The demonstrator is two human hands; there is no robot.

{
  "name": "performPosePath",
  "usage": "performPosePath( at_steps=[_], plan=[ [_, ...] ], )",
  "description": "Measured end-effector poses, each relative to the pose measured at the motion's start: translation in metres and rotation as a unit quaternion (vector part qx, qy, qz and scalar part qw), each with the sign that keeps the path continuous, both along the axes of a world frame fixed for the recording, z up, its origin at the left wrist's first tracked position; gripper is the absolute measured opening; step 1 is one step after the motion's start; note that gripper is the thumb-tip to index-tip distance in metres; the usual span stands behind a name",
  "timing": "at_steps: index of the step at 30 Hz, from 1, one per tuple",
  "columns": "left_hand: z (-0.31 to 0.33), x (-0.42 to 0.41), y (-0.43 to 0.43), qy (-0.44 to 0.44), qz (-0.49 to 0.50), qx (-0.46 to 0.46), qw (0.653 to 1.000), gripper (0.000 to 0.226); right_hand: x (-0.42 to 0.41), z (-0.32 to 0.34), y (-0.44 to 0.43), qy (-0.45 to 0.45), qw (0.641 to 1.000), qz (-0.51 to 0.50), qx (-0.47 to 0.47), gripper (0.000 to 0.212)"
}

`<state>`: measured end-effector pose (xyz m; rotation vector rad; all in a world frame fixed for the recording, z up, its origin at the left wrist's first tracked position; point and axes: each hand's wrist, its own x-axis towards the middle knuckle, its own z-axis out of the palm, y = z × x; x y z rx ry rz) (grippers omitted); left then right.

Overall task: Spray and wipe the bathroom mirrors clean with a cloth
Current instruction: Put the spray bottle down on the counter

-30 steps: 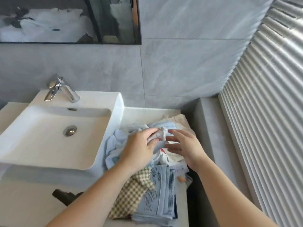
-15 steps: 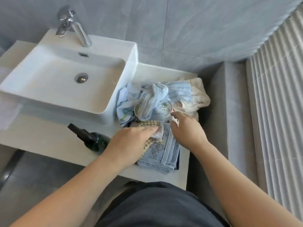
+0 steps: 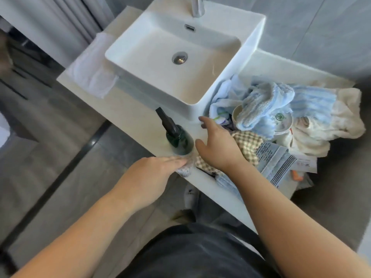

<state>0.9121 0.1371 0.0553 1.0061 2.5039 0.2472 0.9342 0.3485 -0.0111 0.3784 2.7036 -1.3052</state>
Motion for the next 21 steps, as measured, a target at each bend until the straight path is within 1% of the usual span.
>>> performPosePath(
  at_steps=[2,3,5,7,8,10,12,13,15,17,18,21],
  plan=[
    [0.004,-0.01,-0.017,0.012,0.025,-0.003,1.0,0.066,-0.009,0.005,-0.015,-0.001,0.999,0.034,0.005,0.083],
    [0.005,-0.017,-0.023,0.018,0.034,-0.004,0.999,0.065,-0.013,0.006,-0.022,0.004,0.999,0.042,0.017,0.087],
    [0.0,-0.03,-0.036,0.038,0.045,-0.005,0.998,0.065,-0.02,0.009,-0.037,0.02,0.998,0.043,0.042,0.088],
    [-0.006,-0.045,-0.046,0.056,0.047,-0.007,0.997,0.07,-0.03,0.012,-0.049,0.021,0.997,0.029,0.066,0.084],
    [-0.008,-0.054,-0.051,0.06,0.042,-0.015,0.997,0.073,-0.035,0.013,-0.055,0.008,0.996,0.022,0.083,0.08],
    [-0.012,-0.068,-0.06,0.058,0.047,-0.031,0.997,0.073,-0.045,0.012,-0.063,-0.025,0.993,0.014,0.118,0.063],
    [-0.014,-0.079,-0.07,0.048,0.057,-0.032,0.997,0.065,-0.051,0.012,-0.072,-0.042,0.988,0.002,0.148,0.043],
    [-0.015,-0.083,-0.074,0.045,0.064,-0.029,0.997,0.059,-0.053,0.011,-0.076,-0.043,0.986,-0.005,0.163,0.037],
    [-0.018,-0.092,-0.085,0.043,0.077,-0.017,0.996,0.047,-0.057,0.011,-0.083,-0.041,0.982,-0.017,0.181,0.03],
    [-0.019,-0.101,-0.096,0.037,0.09,0.006,0.995,0.042,-0.059,0.015,-0.09,-0.035,0.982,-0.023,0.182,0.024],
    [-0.018,-0.104,-0.102,0.039,0.097,0.018,0.994,0.043,-0.061,0.018,-0.094,-0.026,0.983,-0.023,0.18,0.022],
    [-0.016,-0.115,-0.129,0.055,0.115,0.046,0.991,0.057,-0.067,0.034,-0.11,0.031,0.983,-0.002,0.182,0.019]
  ],
)
